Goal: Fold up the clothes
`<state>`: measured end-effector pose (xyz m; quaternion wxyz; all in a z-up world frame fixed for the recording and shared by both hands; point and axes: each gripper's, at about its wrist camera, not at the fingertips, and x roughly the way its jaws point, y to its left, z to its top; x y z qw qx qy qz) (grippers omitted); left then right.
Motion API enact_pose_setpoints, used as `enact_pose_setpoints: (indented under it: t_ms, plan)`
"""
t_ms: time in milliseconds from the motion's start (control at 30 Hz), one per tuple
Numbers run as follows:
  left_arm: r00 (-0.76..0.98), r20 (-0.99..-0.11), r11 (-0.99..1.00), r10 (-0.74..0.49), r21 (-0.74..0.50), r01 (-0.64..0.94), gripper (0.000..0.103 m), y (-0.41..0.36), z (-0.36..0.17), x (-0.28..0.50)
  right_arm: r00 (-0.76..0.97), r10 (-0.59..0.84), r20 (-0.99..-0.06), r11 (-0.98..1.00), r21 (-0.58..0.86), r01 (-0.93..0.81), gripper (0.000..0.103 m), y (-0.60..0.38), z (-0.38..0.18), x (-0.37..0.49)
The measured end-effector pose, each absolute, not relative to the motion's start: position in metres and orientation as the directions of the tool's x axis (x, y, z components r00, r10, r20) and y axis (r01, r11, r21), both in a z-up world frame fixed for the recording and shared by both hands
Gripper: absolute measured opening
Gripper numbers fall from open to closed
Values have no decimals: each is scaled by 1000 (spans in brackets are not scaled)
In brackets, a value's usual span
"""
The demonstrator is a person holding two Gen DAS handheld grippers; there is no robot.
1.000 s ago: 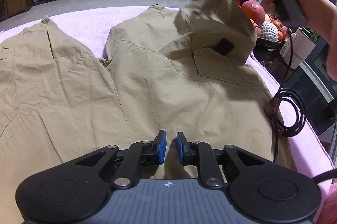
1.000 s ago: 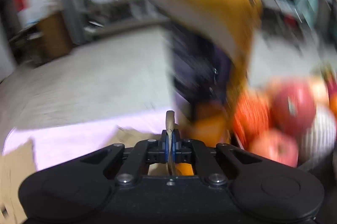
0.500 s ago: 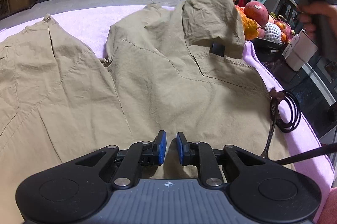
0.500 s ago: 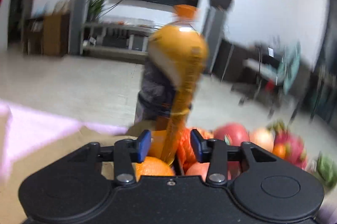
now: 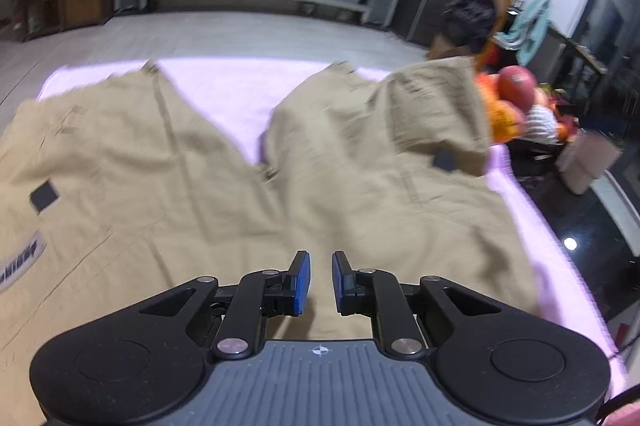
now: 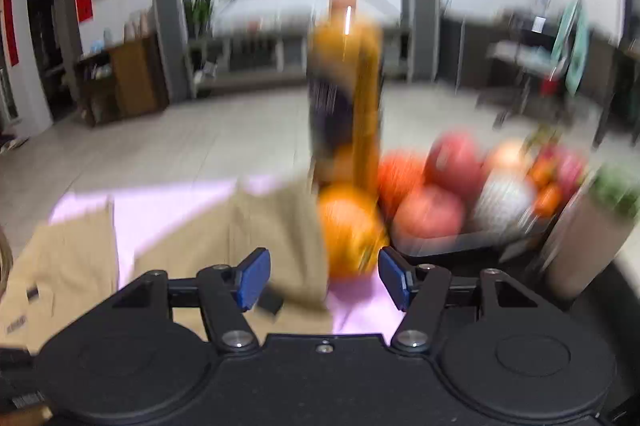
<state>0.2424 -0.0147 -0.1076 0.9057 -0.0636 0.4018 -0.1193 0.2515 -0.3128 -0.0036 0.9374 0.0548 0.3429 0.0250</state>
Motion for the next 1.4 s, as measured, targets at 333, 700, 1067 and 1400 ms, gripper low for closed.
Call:
enact_pose_setpoints:
  t_ms: [333, 700, 1067, 1400]
  plan:
    - [622, -704, 939, -343, -231, 257, 13, -29, -132, 252, 659, 228, -717, 936, 348, 54, 47, -347, -102, 330]
    - [619, -738, 954, -270, -119, 274, 13, -48, -136, 248, 793, -83, -603, 994, -104, 26, 0, -286, -54, 305]
    - [693, -672, 963, -263, -137, 233, 13, -38, -100, 282, 711, 200, -674, 967, 253, -33, 35, -314, -54, 298]
    - [709, -702, 994, -59, 28, 110, 12, -55, -133, 364, 424, 573, -701, 799, 592, -101, 0, -302, -135, 327]
